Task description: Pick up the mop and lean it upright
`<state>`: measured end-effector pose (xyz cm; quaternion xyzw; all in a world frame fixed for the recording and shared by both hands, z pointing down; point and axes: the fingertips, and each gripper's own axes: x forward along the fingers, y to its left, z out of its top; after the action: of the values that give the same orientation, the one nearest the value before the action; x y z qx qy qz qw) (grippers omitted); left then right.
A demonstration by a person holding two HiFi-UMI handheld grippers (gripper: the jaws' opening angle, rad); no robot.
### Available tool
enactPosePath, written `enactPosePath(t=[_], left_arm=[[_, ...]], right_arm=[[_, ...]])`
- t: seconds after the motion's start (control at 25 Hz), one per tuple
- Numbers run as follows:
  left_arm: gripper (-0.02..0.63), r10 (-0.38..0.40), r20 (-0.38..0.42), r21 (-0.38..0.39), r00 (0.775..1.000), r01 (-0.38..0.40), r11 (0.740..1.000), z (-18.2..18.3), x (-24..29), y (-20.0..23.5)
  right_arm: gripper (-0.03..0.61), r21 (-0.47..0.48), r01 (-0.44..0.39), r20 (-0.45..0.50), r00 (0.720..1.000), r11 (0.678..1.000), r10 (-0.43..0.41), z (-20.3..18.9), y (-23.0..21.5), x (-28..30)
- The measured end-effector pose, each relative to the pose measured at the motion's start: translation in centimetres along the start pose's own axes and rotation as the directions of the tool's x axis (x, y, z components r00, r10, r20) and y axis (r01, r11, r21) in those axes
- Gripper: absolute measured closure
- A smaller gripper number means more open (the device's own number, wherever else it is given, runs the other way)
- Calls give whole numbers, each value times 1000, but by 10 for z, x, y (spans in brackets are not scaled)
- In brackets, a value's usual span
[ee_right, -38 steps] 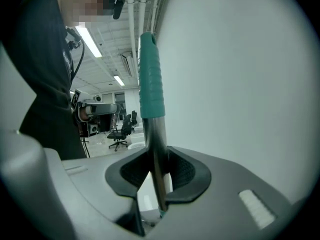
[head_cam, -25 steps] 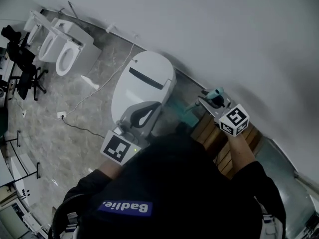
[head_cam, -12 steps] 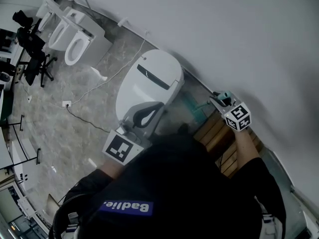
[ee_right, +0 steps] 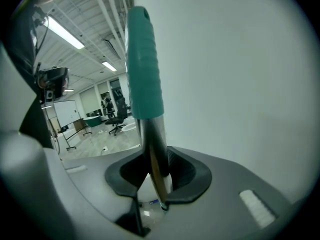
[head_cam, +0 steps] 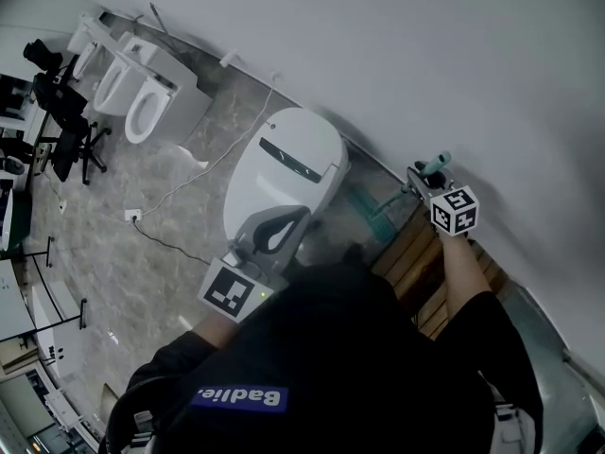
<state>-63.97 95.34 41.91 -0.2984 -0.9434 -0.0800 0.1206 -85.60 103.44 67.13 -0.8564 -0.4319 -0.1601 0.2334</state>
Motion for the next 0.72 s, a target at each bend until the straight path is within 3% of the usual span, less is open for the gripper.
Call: enactPosePath(t=[0.2,0.44,0.72], left_arm=[[595,-2,-19,0,1000,2,1000,-2,1,-1],[595,23,-36,-3,999,-23,1000,-5,-6,6],[595,69,-46,-12,997,-70,997,-8,-21,13]], right_arm=[[477,110,178,-17,984,978,-178,-9,-51,0],[451,74,356,-155,927,931,-342,-34,-83,0],[345,170,462,-271,871,871,-409,-65,-109,-6]])
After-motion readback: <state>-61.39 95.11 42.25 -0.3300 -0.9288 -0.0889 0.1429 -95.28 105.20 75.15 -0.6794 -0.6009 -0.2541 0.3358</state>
